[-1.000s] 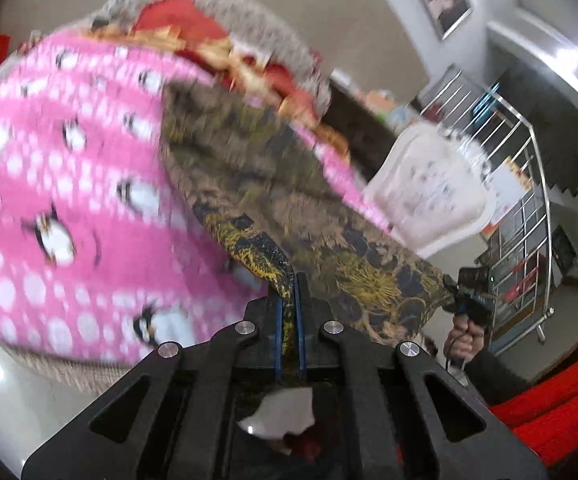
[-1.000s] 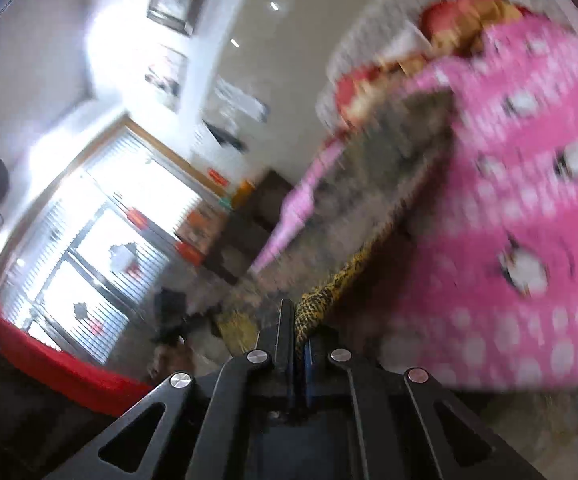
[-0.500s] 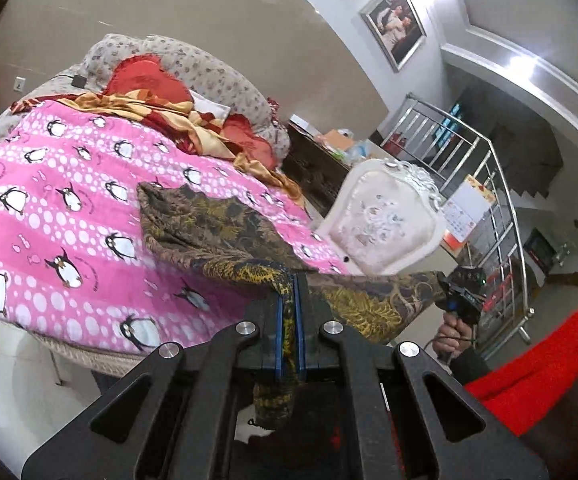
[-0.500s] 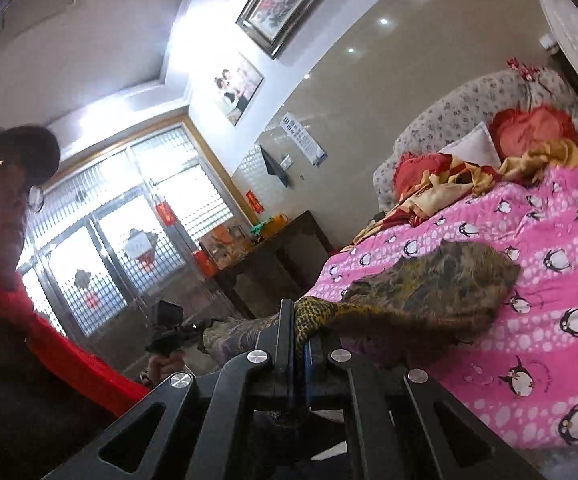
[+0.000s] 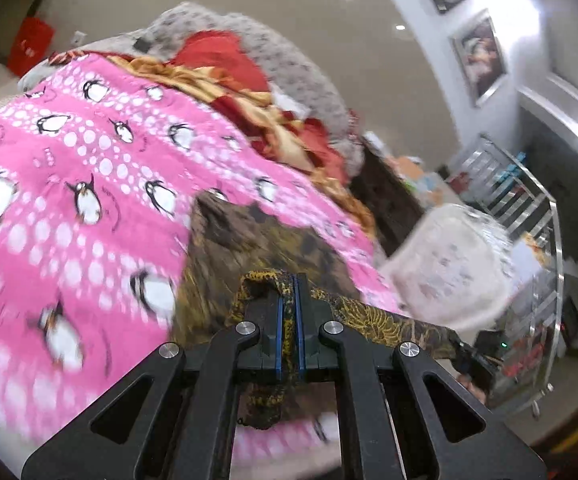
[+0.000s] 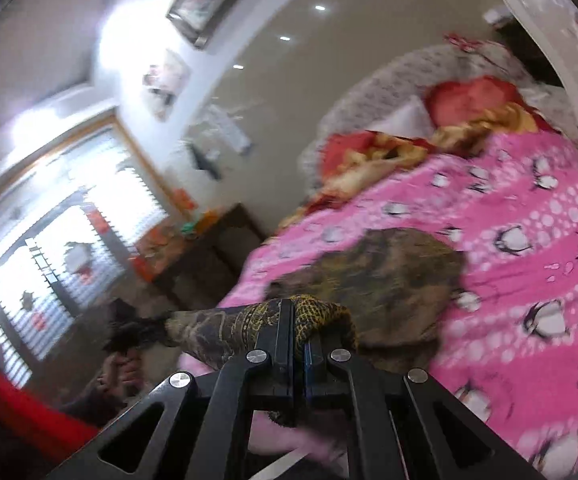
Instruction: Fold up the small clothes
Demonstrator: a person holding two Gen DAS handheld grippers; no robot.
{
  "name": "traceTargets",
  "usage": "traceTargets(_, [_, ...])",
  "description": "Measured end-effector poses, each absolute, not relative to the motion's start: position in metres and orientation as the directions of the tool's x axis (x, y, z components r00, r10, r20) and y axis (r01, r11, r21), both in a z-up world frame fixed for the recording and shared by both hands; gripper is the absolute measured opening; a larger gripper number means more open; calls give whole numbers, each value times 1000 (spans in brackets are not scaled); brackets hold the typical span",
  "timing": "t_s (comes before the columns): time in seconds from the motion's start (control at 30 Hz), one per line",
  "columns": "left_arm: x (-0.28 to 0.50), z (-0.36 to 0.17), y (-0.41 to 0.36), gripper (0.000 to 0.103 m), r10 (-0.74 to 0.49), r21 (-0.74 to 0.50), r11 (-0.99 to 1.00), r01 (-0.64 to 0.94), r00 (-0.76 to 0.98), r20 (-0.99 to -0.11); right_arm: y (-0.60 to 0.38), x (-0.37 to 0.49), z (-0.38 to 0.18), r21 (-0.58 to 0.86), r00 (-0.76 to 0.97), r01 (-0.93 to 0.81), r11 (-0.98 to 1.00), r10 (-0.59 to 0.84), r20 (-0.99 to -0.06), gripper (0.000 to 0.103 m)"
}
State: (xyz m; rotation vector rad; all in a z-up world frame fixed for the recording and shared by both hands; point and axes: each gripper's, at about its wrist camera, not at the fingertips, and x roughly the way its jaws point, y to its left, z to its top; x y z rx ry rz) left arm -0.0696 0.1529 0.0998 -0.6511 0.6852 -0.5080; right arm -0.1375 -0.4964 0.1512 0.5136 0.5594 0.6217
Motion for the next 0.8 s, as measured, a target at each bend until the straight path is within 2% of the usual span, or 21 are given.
traceTargets(0.33, [65, 68, 138, 3, -559, -667, 736, 113, 657, -505, -494, 13, 109, 558, 691, -227, 798, 536, -485, 3])
traceTargets(0.5, [108, 35, 125, 4, -515, -601, 797, 63, 590, -621, -495, 52, 82, 550, 655, -165, 818, 508, -559, 3])
traceTargets(0.63, [124, 5, 121, 7, -461, -536, 844, 17, 532, -710, -500, 72, 52, 600, 575, -50, 798, 514, -636, 3])
traceTargets(0.8, [122, -2, 137, 7, -505, -588, 809, 14, 528, -683, -515, 80, 32, 713, 541, 45, 700, 582, -606, 4])
